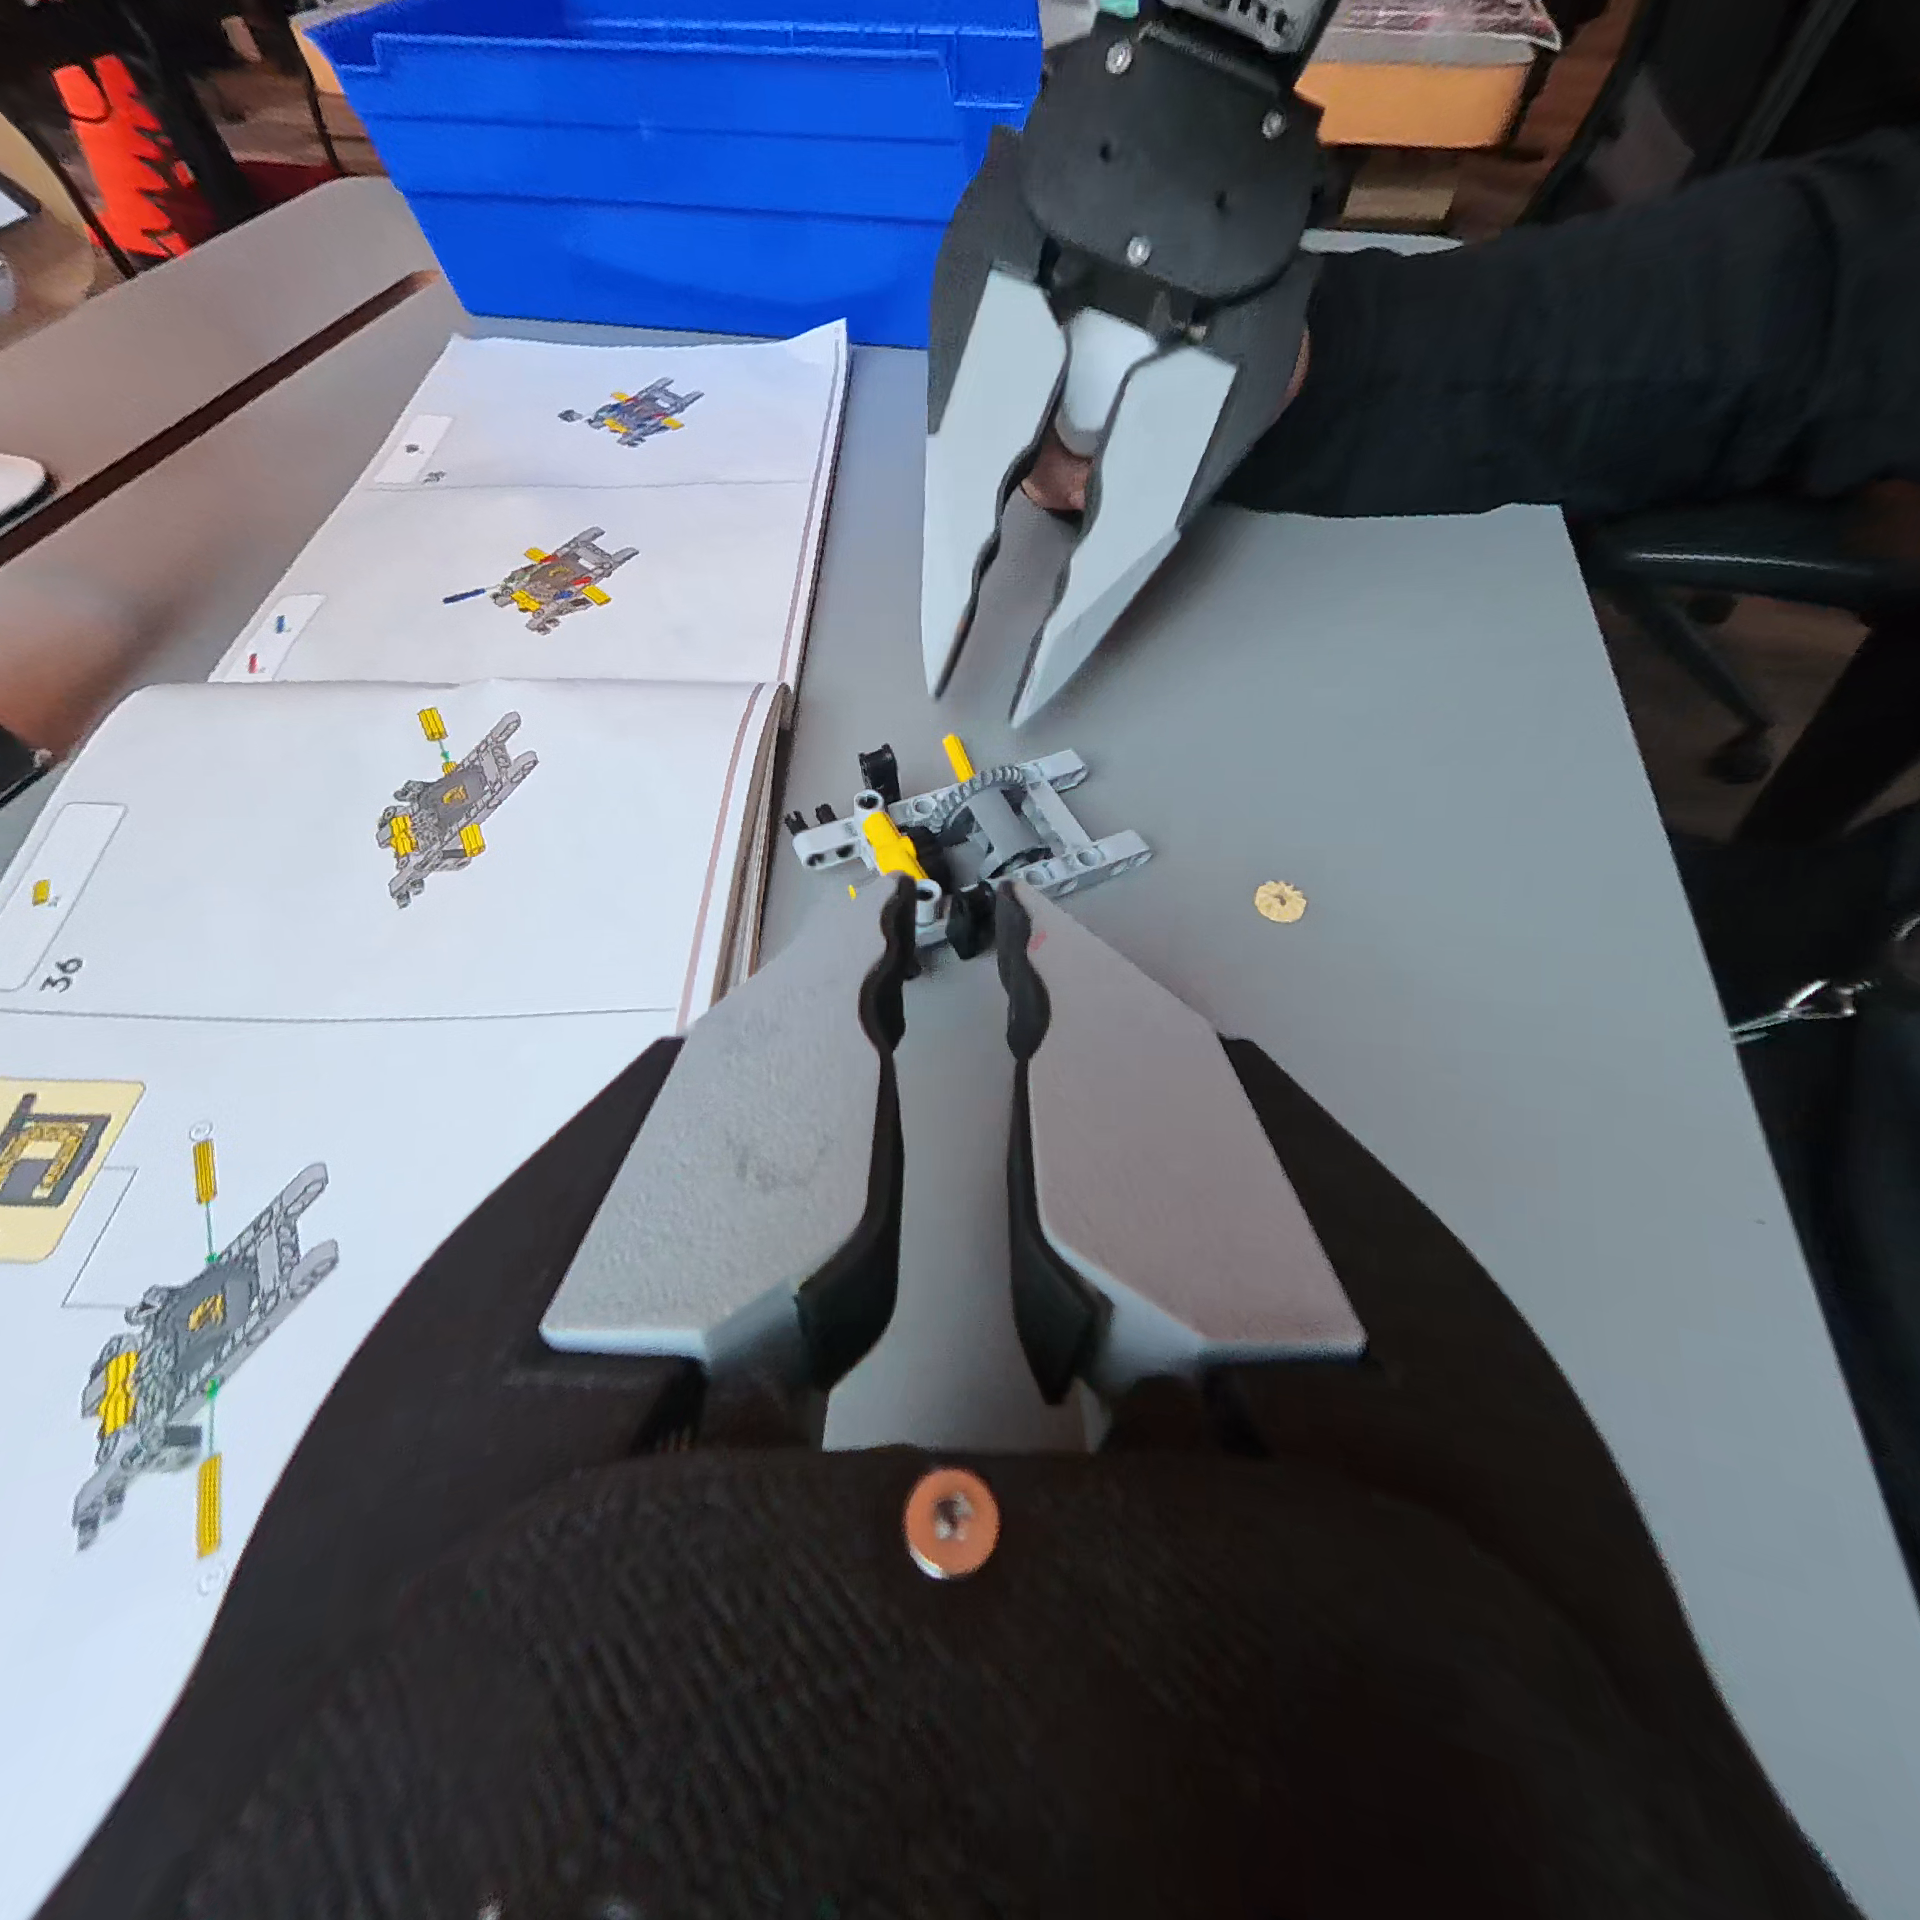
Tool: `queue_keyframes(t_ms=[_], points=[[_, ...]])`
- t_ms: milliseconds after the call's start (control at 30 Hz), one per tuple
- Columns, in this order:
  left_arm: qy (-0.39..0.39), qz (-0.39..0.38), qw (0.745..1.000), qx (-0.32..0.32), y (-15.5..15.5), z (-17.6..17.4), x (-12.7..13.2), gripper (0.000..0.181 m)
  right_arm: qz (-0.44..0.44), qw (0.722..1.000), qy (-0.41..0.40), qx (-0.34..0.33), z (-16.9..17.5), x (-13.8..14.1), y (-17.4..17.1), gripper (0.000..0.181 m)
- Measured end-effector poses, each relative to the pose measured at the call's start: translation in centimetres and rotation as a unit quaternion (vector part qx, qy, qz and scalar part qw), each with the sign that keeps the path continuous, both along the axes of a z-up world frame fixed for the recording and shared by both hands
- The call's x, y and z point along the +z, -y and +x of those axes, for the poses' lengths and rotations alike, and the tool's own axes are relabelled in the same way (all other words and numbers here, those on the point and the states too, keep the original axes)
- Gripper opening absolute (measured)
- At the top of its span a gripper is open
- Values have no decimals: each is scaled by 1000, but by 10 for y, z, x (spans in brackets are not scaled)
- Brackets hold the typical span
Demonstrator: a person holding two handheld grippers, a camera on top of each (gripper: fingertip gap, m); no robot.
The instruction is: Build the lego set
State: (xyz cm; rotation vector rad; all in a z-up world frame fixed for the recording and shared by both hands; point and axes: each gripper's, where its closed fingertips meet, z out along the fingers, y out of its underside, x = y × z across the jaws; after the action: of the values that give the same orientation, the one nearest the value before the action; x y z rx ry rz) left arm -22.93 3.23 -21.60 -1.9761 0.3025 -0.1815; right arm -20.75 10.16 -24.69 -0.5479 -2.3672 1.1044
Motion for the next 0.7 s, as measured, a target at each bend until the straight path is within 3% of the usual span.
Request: queue_keyframes(t_ms=[200, 400, 700], points=[[-3, -10, 1000, 14, 7, 5, -3, 11, -68, 998, 1, -6, 0, 18, 20, 16], [-36, -25, 999, 25, 4, 6, -10, 10, 7, 999, 8, -31, -6, -5, 26, 13], [-15, -62, 998, -9, -5, 21, -19, 14, -27, 999, 6, -31, -9, 4, 29, 0]])
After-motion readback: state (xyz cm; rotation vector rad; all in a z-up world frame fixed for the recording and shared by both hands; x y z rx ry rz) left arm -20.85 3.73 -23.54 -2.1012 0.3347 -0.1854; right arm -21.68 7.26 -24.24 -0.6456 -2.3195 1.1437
